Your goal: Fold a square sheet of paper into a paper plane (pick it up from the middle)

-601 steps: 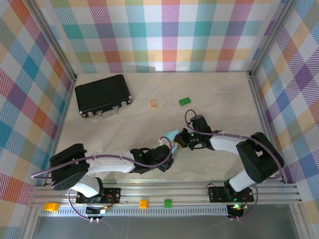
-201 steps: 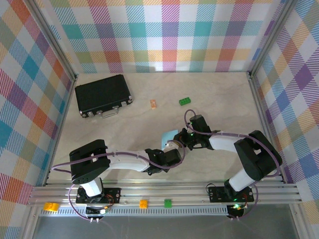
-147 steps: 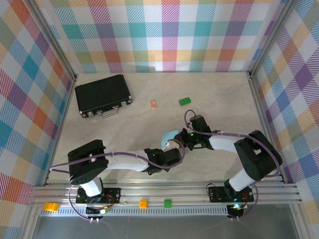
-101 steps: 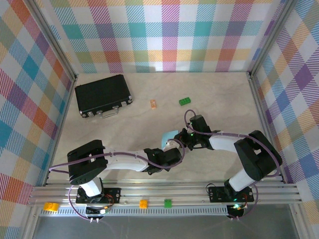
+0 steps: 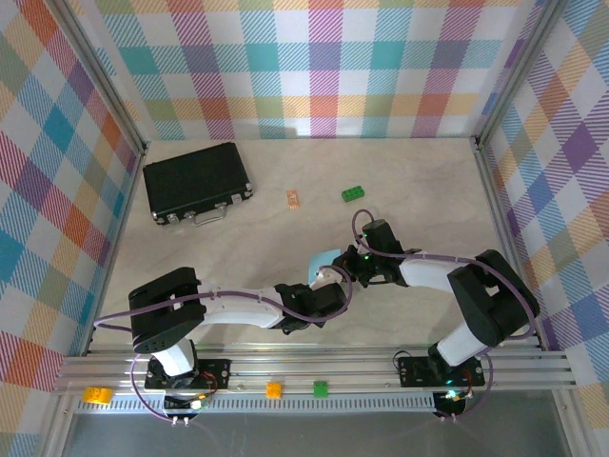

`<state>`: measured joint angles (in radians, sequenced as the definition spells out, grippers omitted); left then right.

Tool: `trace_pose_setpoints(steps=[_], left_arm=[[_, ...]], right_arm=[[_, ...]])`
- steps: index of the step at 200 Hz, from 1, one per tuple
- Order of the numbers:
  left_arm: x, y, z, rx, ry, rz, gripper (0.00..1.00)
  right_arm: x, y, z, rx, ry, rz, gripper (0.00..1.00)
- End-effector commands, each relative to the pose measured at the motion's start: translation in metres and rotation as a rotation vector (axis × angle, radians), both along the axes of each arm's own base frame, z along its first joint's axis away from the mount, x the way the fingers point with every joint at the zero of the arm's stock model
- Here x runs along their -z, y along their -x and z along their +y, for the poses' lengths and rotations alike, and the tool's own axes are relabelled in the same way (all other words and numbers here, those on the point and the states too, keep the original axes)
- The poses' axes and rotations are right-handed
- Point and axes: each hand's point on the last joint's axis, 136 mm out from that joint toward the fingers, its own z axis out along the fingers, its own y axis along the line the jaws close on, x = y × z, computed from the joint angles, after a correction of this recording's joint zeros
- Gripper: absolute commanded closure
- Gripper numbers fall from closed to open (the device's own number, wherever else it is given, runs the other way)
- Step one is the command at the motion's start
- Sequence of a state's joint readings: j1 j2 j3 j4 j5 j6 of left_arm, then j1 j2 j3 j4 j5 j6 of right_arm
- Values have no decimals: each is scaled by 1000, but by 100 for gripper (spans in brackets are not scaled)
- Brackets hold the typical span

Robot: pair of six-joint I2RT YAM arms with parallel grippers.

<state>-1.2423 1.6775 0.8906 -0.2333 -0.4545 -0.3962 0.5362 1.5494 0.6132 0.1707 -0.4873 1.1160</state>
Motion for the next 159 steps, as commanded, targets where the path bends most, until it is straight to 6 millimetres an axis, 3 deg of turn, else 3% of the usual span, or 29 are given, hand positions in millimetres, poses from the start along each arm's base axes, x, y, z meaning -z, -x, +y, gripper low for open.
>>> trace_pose_setpoints(steps=[1,69,117,142,159], left_arm=[[8,3,1,8,-29,3,72],[9,4,1,12,-21,8,76],[4,3,3,2,-5,-3,89],[7,5,4,3,4,1,94],[8,5,4,4,6,5,98]], right_arm=[[-11,0,3,-5,-21,-11,98],[-8,0,3,2,-21,-4,98],[-9,-1,5,2,-28,-7,97],[-16,-3,6,-7,-28,-25,90],[-20,-3,3,-19,-3,-43,80]])
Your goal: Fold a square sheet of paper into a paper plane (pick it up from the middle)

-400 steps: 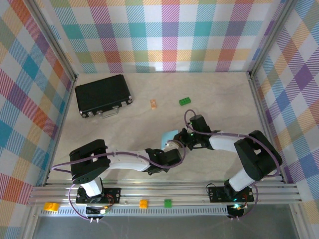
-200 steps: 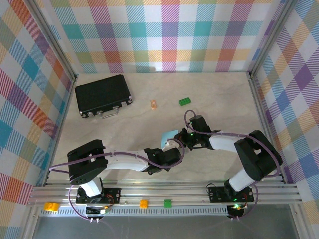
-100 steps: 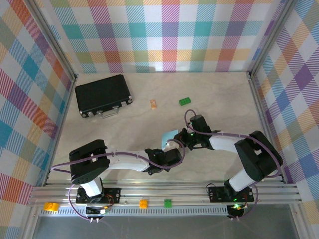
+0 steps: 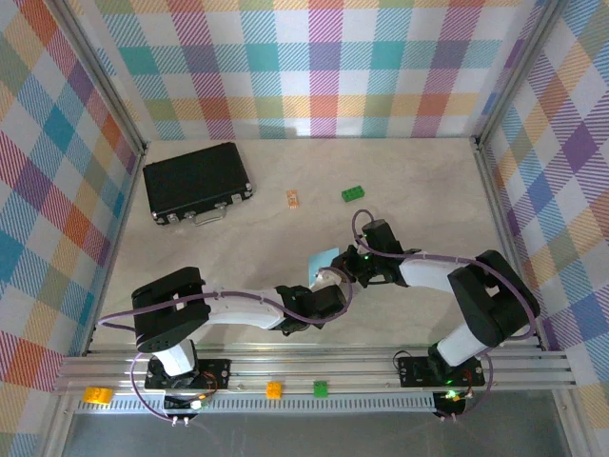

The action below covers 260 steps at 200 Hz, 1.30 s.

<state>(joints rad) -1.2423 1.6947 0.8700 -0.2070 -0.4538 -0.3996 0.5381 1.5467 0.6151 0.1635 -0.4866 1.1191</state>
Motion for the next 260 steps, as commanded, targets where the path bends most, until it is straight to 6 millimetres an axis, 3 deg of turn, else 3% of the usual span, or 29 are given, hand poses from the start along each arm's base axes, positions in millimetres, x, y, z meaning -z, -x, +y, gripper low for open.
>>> trace_pose_setpoints(steps=[1,36,63,89,146,182,260], left_arm=[[-2,4,1,6,15,0,98],[-3,6,3,4,45,2,98],[0,8,7,4,49,6,94],[5,12,9,11,56,24,92],[13,17,8,2,95,90,85],[15,16,7,-17,134,125,86],[38,21,13,-81,194,242,88]], right_arm=[[-21,-4,3,-20,-3,-50,79],[-29,-5,-21,-2,133,-99,55],[-33,-4,-44,17,222,-112,49],[-31,1,-57,31,259,-115,48],[-18,13,-63,29,265,-82,47],[-13,19,-63,19,258,-66,47],[1,35,-67,0,258,-22,47]])
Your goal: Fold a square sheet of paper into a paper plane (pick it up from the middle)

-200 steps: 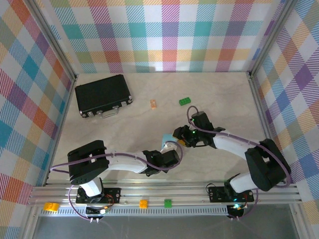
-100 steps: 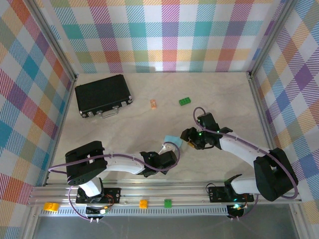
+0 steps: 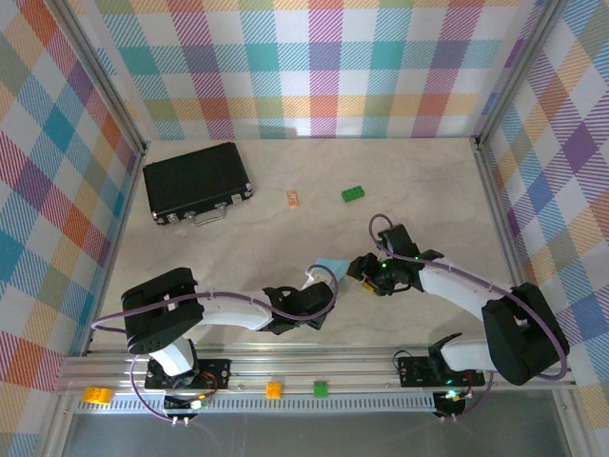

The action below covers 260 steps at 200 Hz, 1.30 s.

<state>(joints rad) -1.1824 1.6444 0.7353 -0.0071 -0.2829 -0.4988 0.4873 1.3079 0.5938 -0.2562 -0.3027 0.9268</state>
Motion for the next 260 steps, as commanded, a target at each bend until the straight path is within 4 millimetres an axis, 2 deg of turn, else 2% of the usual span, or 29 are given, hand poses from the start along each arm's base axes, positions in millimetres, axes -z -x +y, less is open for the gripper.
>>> trace_pose_setpoints(steps=[1,38,101,154,186,203,237,260], left_arm=[[26,15,15,-12,-12,116,88],[27,17,15,-16,9,142,83],[20,14,14,10,11,118,83],[21,13,17,19,9,99,83],[21,12,17,32,-1,87,82],[21,12,19,35,-11,82,81],[19,11,20,38,-12,67,81],[17,9,21,32,-8,57,81]], right_arm=[[0,8,-1,-17,-12,5,47],[3,12,-1,-23,-19,19,47],[-24,-1,33,-30,-234,15,43],[-14,-11,49,-22,-244,107,45],[-7,-13,56,-43,-235,146,53],[-3,-10,57,-60,-233,168,64],[0,-7,56,-85,-208,182,66],[3,-5,54,-82,-198,190,70]])
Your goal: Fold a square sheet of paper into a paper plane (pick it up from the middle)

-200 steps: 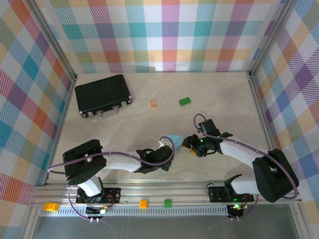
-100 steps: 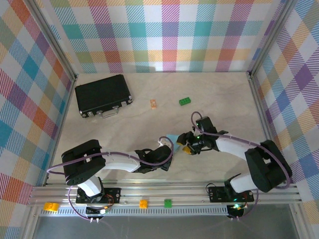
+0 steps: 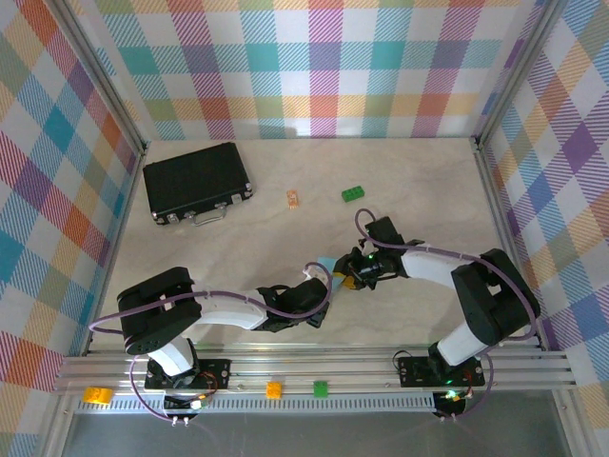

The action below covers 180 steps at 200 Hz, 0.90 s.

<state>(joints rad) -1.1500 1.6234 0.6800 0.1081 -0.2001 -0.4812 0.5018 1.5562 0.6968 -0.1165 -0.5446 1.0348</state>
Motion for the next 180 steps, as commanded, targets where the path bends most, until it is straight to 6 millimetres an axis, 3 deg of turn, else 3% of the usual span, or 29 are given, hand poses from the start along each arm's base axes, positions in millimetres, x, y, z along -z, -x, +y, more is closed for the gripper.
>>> trace_pose_setpoints(steps=[1,37,60,99,180], left_arm=[[19,10,27,6,-102,32,81],[15,10,27,22,-104,22,78],[10,8,26,31,-111,6,74],[-5,0,22,22,-112,-31,71],[-2,2,15,32,-103,-11,77]], right_arm=[[-1,5,2,-31,-3,12,70],[-9,4,4,-46,-20,-25,92],[-12,3,8,-36,-60,-19,100],[-12,2,11,6,-97,-10,100],[-9,3,9,18,-87,-3,100]])
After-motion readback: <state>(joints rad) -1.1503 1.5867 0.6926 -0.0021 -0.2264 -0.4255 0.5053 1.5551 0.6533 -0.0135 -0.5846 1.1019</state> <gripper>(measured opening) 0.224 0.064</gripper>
